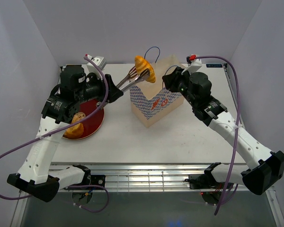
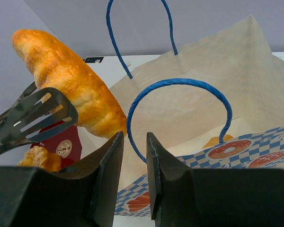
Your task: Place the fake bread into the paper bag
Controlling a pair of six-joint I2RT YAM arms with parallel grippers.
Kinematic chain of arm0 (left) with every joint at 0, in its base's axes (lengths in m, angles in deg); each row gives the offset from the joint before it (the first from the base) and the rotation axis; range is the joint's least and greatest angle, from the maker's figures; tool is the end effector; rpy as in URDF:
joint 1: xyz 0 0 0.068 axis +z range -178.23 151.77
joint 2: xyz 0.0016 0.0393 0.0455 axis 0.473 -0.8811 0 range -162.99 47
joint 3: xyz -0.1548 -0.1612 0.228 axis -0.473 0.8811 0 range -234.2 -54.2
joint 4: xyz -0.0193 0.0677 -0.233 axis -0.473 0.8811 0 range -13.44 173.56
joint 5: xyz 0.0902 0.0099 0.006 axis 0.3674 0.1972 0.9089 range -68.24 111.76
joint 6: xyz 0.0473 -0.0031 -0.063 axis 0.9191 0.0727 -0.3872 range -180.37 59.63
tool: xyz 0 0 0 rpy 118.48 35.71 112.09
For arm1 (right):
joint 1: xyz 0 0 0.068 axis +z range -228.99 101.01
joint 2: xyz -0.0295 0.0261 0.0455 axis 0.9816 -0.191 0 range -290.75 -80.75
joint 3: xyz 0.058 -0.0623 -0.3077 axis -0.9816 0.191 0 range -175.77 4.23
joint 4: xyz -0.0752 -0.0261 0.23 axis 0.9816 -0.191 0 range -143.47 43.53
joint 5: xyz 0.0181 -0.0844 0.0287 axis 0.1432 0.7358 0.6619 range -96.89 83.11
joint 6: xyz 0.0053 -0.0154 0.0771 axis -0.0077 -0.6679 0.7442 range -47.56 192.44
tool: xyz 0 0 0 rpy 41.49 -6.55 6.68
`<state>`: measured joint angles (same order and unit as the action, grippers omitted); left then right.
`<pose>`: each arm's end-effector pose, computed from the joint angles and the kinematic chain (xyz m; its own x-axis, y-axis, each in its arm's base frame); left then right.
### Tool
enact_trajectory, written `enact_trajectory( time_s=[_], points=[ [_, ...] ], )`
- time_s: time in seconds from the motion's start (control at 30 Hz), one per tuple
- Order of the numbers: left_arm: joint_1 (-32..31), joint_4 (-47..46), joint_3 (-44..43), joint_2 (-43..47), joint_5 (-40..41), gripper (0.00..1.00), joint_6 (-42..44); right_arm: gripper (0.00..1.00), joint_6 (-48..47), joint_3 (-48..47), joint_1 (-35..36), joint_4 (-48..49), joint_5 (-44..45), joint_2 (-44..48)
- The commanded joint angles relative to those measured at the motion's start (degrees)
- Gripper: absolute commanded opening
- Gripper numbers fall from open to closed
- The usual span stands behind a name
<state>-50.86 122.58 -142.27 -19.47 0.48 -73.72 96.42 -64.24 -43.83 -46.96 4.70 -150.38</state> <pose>0.1825 -0.1028 0.4816 -0.5244 -0.0144 -0.8513 0.5576 0.7498 -0.3562 0.2355 0.1493 0.4571 -0.1841 0.3574 -0.9156 -0.3557 0.8442 0.4010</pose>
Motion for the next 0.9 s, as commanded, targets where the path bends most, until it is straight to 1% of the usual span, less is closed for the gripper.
enact_trajectory(
  time_s=[0.0,0.13,0.57,0.87],
  points=[
    [-0.13,-3.48,0.71,2.23,-1.4,0.57,0.86,0.33,0.01,-2.46,0.26,0.58,-0.26,-0.25],
    [-0.13,-3.48,1.15,1.7,-1.22,0.59,1.13,0.33,-0.17,-2.72,0.18,0.58,-0.43,-0.51],
    [-0.13,-2.87,-0.26,0.73,-1.13,0.61,2.62,0.33,-0.43,-3.78,0.18,0.49,-1.14,-1.65],
    [-0.13,-1.99,-0.52,1.09,-1.57,0.65,3.94,0.33,-0.17,-3.43,0.18,0.58,-1.31,-1.83]
  ],
)
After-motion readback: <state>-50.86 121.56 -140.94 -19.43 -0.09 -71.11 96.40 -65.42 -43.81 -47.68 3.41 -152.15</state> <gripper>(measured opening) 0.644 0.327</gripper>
